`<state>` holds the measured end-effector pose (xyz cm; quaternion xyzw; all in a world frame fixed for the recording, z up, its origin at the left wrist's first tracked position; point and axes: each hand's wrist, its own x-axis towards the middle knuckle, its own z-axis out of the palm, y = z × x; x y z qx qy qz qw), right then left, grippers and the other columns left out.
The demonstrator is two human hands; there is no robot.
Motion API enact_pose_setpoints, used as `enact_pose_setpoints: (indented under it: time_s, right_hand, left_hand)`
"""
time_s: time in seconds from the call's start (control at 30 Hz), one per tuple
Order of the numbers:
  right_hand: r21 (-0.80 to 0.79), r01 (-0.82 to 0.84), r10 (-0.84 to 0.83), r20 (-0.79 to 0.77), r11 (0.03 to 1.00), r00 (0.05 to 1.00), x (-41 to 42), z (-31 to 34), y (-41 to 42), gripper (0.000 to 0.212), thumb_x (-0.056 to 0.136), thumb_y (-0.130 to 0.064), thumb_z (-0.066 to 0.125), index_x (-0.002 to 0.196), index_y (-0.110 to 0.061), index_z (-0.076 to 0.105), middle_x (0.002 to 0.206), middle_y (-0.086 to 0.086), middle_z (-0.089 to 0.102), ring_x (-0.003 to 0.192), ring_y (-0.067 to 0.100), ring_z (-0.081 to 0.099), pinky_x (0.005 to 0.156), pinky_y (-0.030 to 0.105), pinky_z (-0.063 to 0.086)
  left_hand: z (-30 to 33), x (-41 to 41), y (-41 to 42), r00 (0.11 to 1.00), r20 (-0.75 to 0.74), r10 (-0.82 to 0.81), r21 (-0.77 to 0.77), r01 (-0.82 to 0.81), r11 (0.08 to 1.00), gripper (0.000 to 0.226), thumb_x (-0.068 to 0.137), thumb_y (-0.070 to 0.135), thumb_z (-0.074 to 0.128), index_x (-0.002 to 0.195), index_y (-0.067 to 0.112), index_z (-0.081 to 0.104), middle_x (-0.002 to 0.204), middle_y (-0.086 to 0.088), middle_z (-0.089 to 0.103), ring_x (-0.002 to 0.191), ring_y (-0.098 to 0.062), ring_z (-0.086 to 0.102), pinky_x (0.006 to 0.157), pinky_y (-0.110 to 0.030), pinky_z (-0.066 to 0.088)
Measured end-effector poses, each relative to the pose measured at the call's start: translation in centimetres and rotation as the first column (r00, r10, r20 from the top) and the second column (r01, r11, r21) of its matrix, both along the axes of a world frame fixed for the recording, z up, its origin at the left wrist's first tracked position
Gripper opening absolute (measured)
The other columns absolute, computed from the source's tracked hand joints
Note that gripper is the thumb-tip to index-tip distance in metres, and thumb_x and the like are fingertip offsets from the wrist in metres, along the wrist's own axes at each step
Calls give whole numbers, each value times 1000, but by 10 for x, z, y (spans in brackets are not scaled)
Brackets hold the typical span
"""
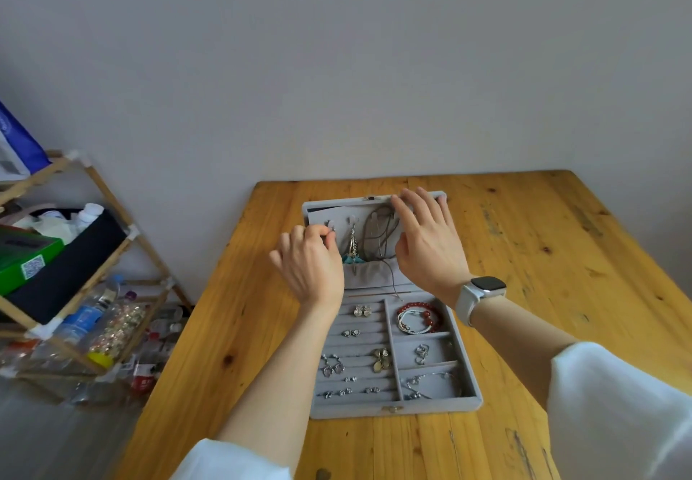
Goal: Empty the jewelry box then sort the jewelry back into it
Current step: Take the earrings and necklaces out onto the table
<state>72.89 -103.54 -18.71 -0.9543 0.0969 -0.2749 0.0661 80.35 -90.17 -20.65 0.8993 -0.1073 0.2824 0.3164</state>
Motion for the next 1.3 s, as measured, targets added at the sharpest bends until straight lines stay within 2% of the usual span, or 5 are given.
enact_pose_setpoints:
  time_s: [0.47,0.77,0.97,1.17,1.3]
  right_hand:
    - [46,-14,15,-31,999,999,-3,-3,2,66,76,-8,54,139,-4,32,143,16,34,139,35,19,113,52,13]
    - [130,-54,73,-151,990,986,-14,12,-1,65,88,-13,42,146,-14,13,155,4,10,143,22,-6,117,41,-2]
    - [270,-81,121,-136,959,983,-22,30,4,57,91,-13,41,144,-15,20,154,3,15,144,18,2,117,37,0]
    - [801,-316,427,85,508,900,-55,51,61,47,90,-6,50,135,-15,40,135,-3,48,125,8,42,104,21,32]
    - [933,-293,507,152,211,848,-100,27,107,18,92,-6,48,99,-18,60,82,0,70,69,17,48,63,25,40]
  left_hand:
    - [26,3,19,975,93,-201,-185,216,959,3,77,5,64,76,8,62,72,-7,63,71,-25,55,62,-27,34]
    - [96,3,15,857,-63,-511,-541,401,739,17,86,6,57,77,19,51,80,-4,67,76,-11,64,72,-18,48]
    - [140,-24,29,756,-73,-650,-629,471,618,10,90,4,52,84,11,51,79,-2,65,66,1,64,64,-12,49]
    - [152,-76,60,635,-87,-767,-628,563,537,11,89,-1,52,83,8,52,71,0,67,61,-5,62,64,-16,50]
    - [128,-104,89,630,-101,-770,-698,506,506,15,88,-2,52,88,12,55,67,5,68,62,-7,61,64,-17,49]
